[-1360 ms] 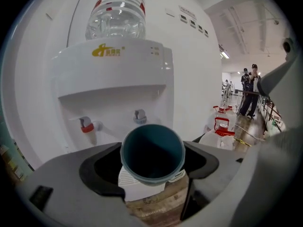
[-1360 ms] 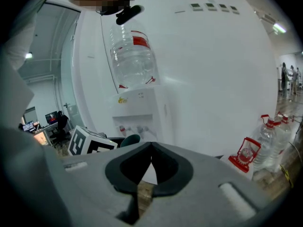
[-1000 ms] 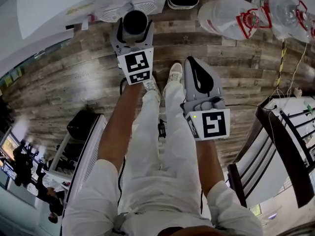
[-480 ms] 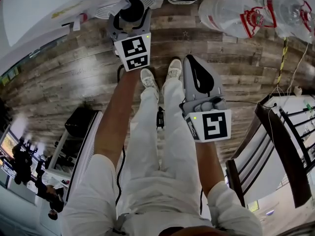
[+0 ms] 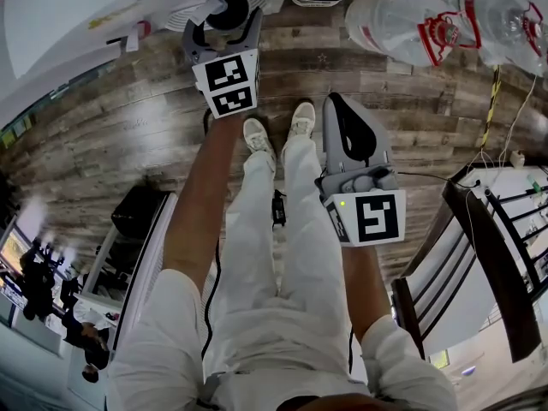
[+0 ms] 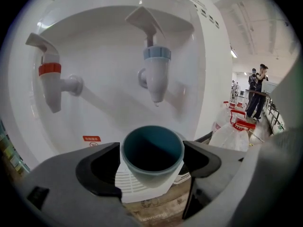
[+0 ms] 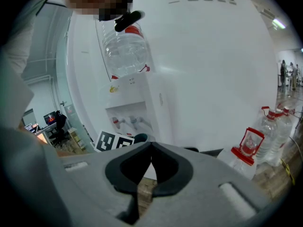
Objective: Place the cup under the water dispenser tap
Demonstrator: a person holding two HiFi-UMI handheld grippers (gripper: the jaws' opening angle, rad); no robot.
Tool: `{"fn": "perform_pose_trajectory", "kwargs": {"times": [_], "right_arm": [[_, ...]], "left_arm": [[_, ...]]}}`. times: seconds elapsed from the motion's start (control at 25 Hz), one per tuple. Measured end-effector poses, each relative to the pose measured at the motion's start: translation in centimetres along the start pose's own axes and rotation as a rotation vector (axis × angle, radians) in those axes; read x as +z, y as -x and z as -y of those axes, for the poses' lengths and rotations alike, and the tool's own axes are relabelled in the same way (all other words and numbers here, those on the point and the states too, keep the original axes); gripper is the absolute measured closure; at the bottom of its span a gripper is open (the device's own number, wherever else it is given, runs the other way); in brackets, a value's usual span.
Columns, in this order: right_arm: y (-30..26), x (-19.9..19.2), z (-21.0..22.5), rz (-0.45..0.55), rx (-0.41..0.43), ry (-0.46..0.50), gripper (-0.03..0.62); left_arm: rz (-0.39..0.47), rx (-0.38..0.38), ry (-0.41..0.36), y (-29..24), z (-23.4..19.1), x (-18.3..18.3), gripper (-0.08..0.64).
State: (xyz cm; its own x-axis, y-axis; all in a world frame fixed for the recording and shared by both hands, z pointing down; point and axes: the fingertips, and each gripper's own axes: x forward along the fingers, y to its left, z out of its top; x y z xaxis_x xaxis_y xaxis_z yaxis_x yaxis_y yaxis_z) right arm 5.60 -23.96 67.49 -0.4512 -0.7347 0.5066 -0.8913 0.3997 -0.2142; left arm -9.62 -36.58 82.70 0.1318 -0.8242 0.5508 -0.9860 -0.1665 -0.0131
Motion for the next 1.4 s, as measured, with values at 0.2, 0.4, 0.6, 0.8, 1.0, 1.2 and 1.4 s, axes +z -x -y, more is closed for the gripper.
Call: {"fn": "perform_pose_trajectory", "kwargs": {"times": [0.2, 0.4, 0.6, 0.8, 1.0, 1.2, 1.4], "right_arm": [[0.7, 0.7, -0.5, 0.012, 0.003, 0.005, 0.592], [2.2, 1.7, -1.0, 0.034, -0.004, 0.014, 0.592], [4.5, 3.2, -1.5, 0.058, -0.019, 0.012, 0.592], [7.0, 5.5, -2.9, 0.075, -0.027, 0.013, 0.592], [9.7, 8.0, -4.7, 0.098, -0.027, 0.005, 0.592], [12.8, 11.4, -6.8, 0.125, -0.022, 0.012, 0.592], [16.5, 15.8, -9.5, 0.158, -0.011, 0.014, 0.592]], "left_arm": [[0.015, 0.002, 0.038, 1.6, -0.1, 1.1, 0.150], [0.036, -0.008, 0.054, 4.4, 0.5, 2.8, 0.150], [0.062, -0.021, 0.069, 8.3, 1.2, 5.4, 0.150], [0.088, -0.036, 0.096, 13.3, 1.5, 8.9, 0.155], [0.114, -0.035, 0.121, 18.5, 1.8, 12.8, 0.188], [0.145, -0.050, 0.106, 24.9, 2.0, 17.1, 0.254], [0.174, -0.088, 0.078, 31.6, 2.6, 21.4, 0.341]]}}
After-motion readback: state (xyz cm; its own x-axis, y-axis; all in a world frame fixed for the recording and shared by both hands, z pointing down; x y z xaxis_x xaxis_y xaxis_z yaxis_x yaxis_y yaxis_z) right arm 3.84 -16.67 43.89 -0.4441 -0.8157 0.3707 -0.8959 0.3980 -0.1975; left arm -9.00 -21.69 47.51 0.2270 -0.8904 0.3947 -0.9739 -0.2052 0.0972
